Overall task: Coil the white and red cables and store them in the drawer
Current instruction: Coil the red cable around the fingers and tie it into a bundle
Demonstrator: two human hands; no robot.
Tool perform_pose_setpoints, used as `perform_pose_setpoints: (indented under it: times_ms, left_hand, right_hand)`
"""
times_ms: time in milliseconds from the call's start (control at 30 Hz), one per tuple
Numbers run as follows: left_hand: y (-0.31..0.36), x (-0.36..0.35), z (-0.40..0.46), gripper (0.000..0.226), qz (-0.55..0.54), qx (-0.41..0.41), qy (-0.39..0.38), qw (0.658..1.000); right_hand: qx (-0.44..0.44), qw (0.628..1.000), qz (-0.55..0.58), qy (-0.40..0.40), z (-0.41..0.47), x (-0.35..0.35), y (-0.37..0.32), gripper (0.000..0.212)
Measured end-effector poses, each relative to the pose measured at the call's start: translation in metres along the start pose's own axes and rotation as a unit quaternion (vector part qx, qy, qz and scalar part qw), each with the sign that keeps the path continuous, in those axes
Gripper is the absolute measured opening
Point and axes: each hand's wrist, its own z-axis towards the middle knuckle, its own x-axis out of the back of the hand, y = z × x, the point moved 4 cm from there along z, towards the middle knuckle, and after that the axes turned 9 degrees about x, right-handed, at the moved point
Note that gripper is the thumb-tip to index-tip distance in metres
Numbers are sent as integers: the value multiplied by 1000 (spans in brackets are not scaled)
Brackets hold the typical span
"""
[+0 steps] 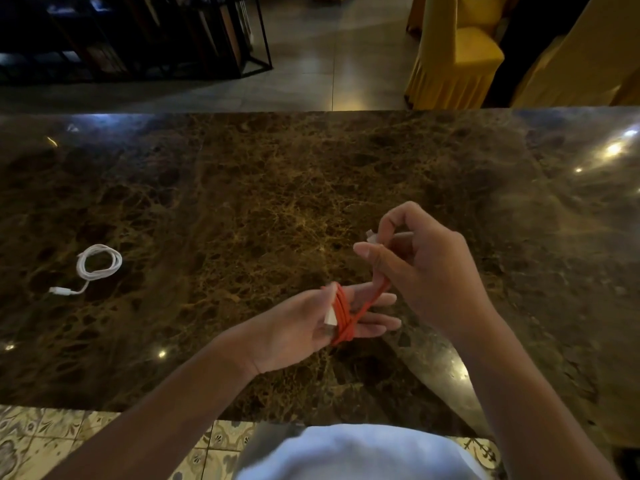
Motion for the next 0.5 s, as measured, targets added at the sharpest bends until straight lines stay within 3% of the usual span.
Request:
perform_pose_setpoints:
  times_ms: [100, 233, 400, 500]
  left_hand:
    - [-1, 8, -4, 103, -119, -19, 34, 992]
    - [-3, 13, -7, 116, -153, -27, 68, 986]
    - [1, 15, -11, 120, -157, -31, 81, 984]
    - [4, 19, -12, 119, -161, -48, 77, 983]
  right_hand:
    - [59, 993, -76, -66, -1, 3, 0, 21]
    - [67, 972, -127, -189, 0, 4, 9, 40]
    - [72, 974, -109, -183, 6, 14, 15, 30]
    - [114, 954, -145, -236, 5, 10, 14, 25]
